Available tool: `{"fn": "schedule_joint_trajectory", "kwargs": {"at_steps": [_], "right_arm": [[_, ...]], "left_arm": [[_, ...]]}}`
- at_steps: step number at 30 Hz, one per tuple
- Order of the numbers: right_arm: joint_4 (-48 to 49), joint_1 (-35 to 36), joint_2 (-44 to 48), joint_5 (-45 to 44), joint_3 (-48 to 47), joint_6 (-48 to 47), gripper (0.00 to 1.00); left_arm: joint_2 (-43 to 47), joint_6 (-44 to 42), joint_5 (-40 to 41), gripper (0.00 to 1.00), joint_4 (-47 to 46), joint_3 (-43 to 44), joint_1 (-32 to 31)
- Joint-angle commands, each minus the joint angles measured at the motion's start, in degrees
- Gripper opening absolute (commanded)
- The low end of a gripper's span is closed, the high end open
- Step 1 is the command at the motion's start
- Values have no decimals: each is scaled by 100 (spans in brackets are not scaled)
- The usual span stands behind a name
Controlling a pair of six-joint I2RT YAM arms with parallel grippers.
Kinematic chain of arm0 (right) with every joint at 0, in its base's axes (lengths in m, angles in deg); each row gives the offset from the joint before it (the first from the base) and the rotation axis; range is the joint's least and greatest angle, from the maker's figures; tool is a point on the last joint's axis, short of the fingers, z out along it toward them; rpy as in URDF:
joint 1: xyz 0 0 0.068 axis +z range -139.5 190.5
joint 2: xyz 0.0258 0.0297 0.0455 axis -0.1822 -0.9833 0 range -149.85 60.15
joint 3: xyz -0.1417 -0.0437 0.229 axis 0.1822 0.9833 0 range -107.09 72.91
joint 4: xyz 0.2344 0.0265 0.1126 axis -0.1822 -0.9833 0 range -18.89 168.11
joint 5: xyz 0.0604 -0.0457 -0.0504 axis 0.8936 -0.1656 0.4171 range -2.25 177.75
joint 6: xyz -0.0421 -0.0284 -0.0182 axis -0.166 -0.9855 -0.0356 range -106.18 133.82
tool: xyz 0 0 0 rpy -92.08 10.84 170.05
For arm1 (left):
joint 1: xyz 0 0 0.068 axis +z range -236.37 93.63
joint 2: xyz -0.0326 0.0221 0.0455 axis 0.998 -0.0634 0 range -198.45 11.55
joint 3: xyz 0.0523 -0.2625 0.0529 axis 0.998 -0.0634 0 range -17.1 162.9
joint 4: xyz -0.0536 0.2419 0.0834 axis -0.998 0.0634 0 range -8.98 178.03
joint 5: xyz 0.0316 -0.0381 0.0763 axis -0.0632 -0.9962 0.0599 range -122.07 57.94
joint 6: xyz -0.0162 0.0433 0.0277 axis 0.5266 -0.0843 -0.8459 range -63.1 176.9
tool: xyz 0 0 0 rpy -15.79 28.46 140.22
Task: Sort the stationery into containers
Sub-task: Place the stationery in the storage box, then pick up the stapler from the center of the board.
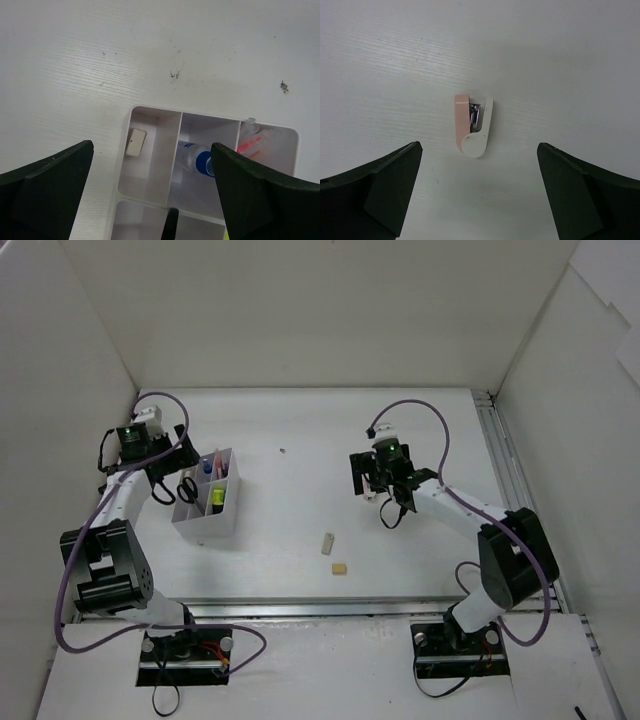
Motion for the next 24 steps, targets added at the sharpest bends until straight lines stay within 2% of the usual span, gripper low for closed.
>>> {"fn": "schedule_joint_trajectory", "kwargs": {"at_steps": [1, 5, 8, 11, 12, 14, 15, 16, 18, 22, 24], "right_arm": [[-350, -70, -492, -70, -640, 685, 98], [-598, -105, -1125, -159, -1116, 906, 98], [-861, -149, -1539, -2, -1354, 1029, 93], [-914, -167, -1847, 200, -1529, 1029, 77], [-923, -176, -1917, 245, -1565, 1029, 64], [-940, -176, -1926, 324, -1556, 968, 53], [-923, -176, -1883, 316, -1530, 959, 37], [-914, -176, -1856, 281, -1521, 907, 26], [-923, -158, -1725, 228, -1469, 819, 12], [-914, -97, -1365, 263, -1302, 441, 11], [-836, 17, -1022, 438, -1109, 117, 11]], "left_arm": [[834, -44, 97, 99, 9, 265, 8], [1606, -27, 272, 99, 228, 194, 8], [2056, 70, 273, 99, 351, 115, -45], [2408, 79, 264, 99, 492, 19, -211], [2478, 70, 229, 99, 492, -8, -273], [2689, 96, 28, 99, 492, -113, -274], [2742, 114, -43, 99, 484, -140, -326], [2864, 114, -113, 100, 483, -192, -326], [2962, 123, -281, 100, 466, -245, -378], [3120, 158, -588, 99, 448, -263, -572], [3112, 219, -1070, 99, 361, -298, -764]]}}
